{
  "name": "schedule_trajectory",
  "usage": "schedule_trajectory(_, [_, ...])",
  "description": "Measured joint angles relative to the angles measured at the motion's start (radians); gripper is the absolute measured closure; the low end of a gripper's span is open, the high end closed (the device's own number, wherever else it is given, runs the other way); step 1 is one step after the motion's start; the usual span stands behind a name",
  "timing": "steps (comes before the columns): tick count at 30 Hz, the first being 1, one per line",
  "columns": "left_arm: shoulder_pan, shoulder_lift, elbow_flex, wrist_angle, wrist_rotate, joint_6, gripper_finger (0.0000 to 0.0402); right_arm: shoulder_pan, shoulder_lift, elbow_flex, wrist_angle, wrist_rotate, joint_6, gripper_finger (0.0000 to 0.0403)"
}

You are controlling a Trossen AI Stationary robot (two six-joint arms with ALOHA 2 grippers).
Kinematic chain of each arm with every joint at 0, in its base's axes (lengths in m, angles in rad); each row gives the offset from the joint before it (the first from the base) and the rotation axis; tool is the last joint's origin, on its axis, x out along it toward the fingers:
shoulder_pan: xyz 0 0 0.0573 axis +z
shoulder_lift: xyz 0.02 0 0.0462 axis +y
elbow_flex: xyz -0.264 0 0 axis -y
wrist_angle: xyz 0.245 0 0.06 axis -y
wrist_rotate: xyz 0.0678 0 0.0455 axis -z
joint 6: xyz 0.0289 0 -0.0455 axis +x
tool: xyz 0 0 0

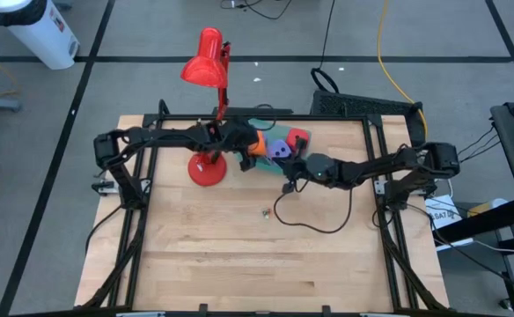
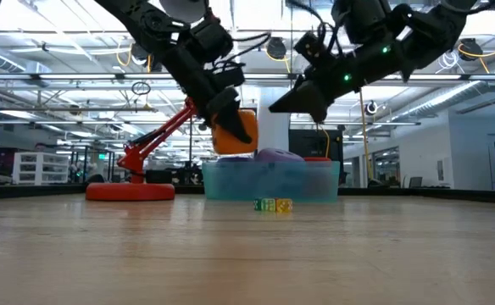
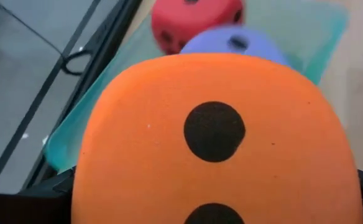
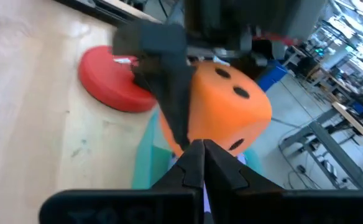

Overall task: Pick & Place Dice
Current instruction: Put the large orange die into the blue bin

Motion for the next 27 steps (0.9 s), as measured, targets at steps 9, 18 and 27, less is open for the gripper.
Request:
schedule_trajectory(9, [0.035,0.002,-0.001,-0.041,0.024,0.159,0.0002,-0.027,-0.097,0.000,-0.061,-0.139,-0.076,0.0403])
schedule_trajectory(18, [0.034,0.004,-0.001,-0.046,0.075,0.266,0.0002,-0.163,-0.076,0.101,-0.154,-0.418,-0.014,0.0403])
schedule_trajectory(27, [0.045,0.004,-0.001,-0.020,0.072,0.297,0.0002,-0.252,0.040,0.253,-0.205,-0.528,-0.025,0.0403])
